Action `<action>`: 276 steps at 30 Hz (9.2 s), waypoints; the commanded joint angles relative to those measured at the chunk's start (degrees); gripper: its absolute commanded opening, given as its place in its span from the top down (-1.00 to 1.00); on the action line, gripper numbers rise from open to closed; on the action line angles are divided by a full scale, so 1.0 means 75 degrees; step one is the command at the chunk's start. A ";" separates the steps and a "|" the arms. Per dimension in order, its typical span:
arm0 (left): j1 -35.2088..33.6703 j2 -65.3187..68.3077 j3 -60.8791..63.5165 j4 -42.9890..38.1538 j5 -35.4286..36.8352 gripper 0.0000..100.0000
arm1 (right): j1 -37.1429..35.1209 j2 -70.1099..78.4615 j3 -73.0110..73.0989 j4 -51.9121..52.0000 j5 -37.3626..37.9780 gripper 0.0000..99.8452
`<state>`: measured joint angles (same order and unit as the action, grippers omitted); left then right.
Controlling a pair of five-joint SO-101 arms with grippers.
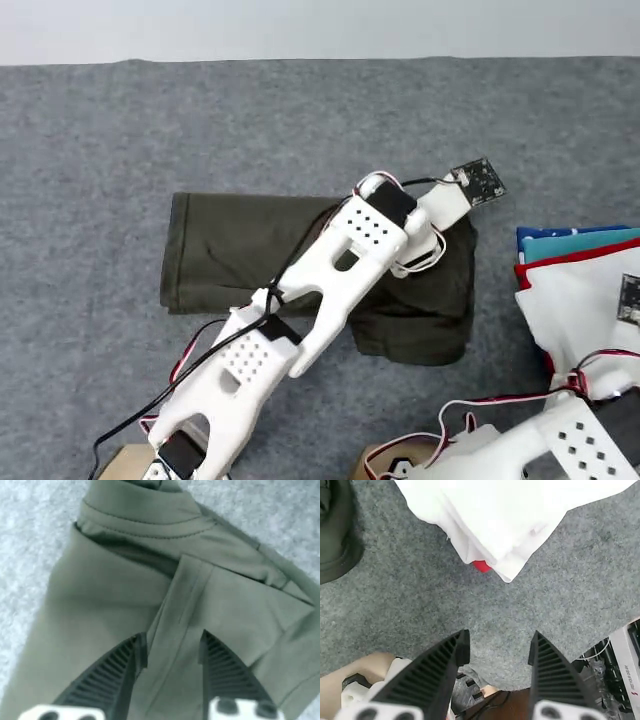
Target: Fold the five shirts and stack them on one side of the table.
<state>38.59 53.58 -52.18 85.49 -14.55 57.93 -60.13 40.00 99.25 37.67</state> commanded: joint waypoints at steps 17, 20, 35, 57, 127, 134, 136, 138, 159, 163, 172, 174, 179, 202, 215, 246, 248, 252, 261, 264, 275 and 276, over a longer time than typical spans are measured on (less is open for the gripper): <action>0.0047 0.1489 -0.3804 0.1782 -0.0012 0.99 | 0.0076 -0.0111 -0.0070 0.0064 0.0035 0.61; -0.0047 0.1489 -0.4015 0.1782 -0.0012 0.99 | 0.0076 -0.0111 -0.0070 0.0076 0.0023 0.61; -0.0176 0.2016 -0.4073 0.1747 0.0035 0.75 | 0.0076 -0.0111 0.0316 0.0076 0.0023 0.61; 0.0023 0.2508 -0.4308 0.1922 -0.0012 0.99 | 0.0076 -0.0111 0.0340 0.0006 0.0023 0.61; 0.0223 0.2251 -0.5257 0.2040 0.0047 0.78 | 0.0064 -0.0111 0.0352 0.0029 0.0070 0.61; 0.0188 0.0469 -0.2971 0.2051 0.0047 0.76 | 0.0064 -0.0111 0.0352 -0.0041 0.0070 0.61; 0.0305 -0.0399 -0.1752 0.2040 0.0047 0.72 | 0.0064 -0.0111 0.0352 -0.0135 0.0070 0.61; 0.0457 -0.1219 -0.0475 0.2004 0.0000 0.70 | 0.0064 -0.0111 0.0363 -0.0193 0.0070 0.61; 0.1266 -0.1981 0.3417 0.0621 -0.0938 0.62 | 0.0064 -0.0111 0.0867 -0.0393 0.0070 0.61; 0.1266 -0.1453 0.3229 0.0668 -0.1242 0.62 | 0.0064 -0.0111 0.0867 -0.0393 0.0070 0.61; 0.1242 -0.0610 0.2057 0.1102 -0.1254 0.94 | 0.0064 -0.0111 0.0867 -0.0393 0.0070 0.61; 0.1242 -0.0539 0.1741 0.1336 -0.1254 1.00 | 0.0064 -0.0111 0.0867 -0.0393 0.0070 0.61; 0.1231 -0.0539 0.0850 0.1934 -0.1254 0.99 | 0.0064 -0.0111 0.0867 -0.0393 0.0070 0.61; -0.0774 -0.0012 -0.0463 0.1032 -0.1231 0.99 | 0.0076 -0.0111 0.0867 -0.0346 0.0070 0.61; -0.1020 0.0703 -0.1037 0.0856 -0.1207 0.96 | 0.0076 -0.0111 0.0867 -0.0334 0.0070 0.61; -0.1653 0.0867 -0.1881 0.0422 -0.0750 0.68 | 0.0076 -0.0111 0.0879 -0.0334 0.0070 0.61; -0.1653 0.1078 -0.1916 0.0410 -0.0762 0.69 | 0.0076 -0.0111 0.0879 -0.0322 0.0070 0.61; -0.1782 0.1325 -0.1928 0.0422 -0.0715 0.69 | 0.0076 -0.0111 0.0879 -0.0322 0.0070 0.61; -0.2145 0.1313 -0.3311 0.1032 -0.0539 0.62 | 0.0076 -0.0111 0.0879 -0.0322 0.0070 0.61; -0.2145 0.1348 -0.3628 0.1231 -0.0539 0.58 | 0.0076 -0.0111 0.0879 -0.0322 0.0070 0.61; -0.1958 0.1289 -0.4155 0.1922 -0.0551 0.59 | 0.0076 -0.0111 0.0879 -0.0322 0.0070 0.61; -0.1864 0.1313 -0.4296 0.2028 -0.0527 0.59 | 0.0076 -0.0111 0.0879 -0.0322 0.0070 0.61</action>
<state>22.68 64.40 -79.69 97.45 -19.21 57.93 -60.13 47.03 97.05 37.67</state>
